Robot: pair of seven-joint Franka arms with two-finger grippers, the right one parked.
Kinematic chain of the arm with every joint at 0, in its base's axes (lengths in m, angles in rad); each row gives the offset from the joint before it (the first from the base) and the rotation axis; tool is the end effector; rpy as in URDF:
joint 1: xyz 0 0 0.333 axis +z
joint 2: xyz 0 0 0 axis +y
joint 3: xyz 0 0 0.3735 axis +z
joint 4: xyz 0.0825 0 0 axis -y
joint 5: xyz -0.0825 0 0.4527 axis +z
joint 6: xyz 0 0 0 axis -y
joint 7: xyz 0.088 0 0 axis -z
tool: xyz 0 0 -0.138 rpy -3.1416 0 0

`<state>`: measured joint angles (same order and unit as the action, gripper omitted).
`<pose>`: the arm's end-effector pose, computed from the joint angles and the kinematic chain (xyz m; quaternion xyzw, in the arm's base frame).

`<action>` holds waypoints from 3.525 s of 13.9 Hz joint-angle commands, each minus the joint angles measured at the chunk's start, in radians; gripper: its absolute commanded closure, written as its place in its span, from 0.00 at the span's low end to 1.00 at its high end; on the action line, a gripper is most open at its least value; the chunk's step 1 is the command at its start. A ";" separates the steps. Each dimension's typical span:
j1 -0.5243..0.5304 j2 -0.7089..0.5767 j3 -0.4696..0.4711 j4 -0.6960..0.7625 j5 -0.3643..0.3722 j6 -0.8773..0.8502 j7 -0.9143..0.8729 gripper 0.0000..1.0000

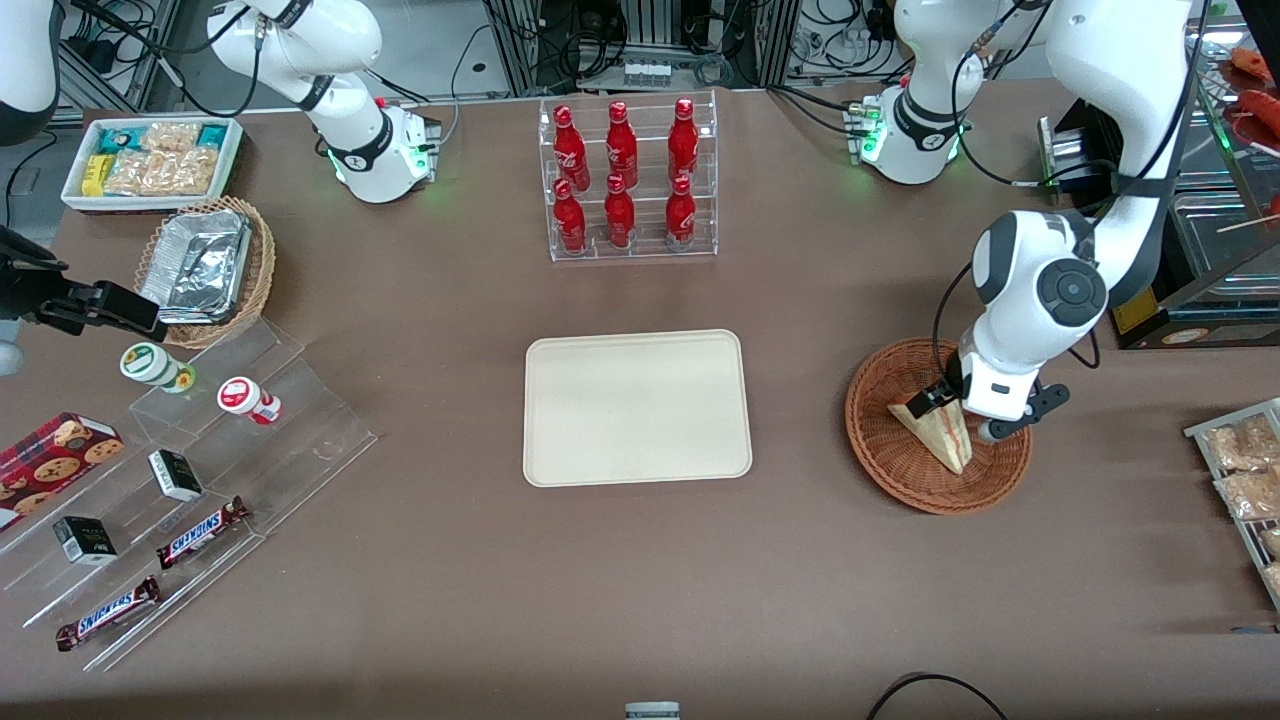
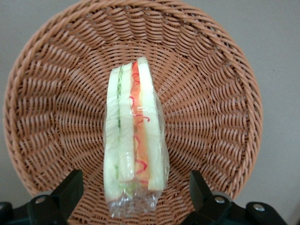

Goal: Place sandwich from basket to tray
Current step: 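Lower the open left gripper over the wrapped sandwich and close it, then lift the sandwich and carry it over the cream tray, then lower the sandwich onto the tray and open the left gripper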

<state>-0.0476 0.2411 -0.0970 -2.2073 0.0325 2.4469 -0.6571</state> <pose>0.6036 -0.0876 0.2430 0.9701 0.2427 -0.0005 0.0011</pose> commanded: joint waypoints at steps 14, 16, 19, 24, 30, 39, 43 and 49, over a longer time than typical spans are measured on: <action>-0.014 -0.042 0.007 0.081 0.007 -0.057 -0.013 1.00; -0.038 -0.055 0.000 0.153 0.026 -0.165 -0.018 1.00; -0.130 -0.040 -0.001 0.286 0.024 -0.285 -0.079 1.00; -0.357 0.049 -0.001 0.409 0.047 -0.295 -0.119 1.00; -0.552 0.232 0.002 0.564 0.055 -0.283 -0.128 1.00; -0.640 0.425 -0.018 0.698 0.052 -0.188 -0.148 1.00; -0.682 0.457 -0.018 0.698 0.053 -0.175 -0.151 1.00; -0.704 0.483 -0.018 0.689 0.055 -0.147 -0.151 1.00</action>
<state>-0.7331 0.7064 -0.1248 -1.5389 0.0649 2.2952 -0.7834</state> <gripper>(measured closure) 0.841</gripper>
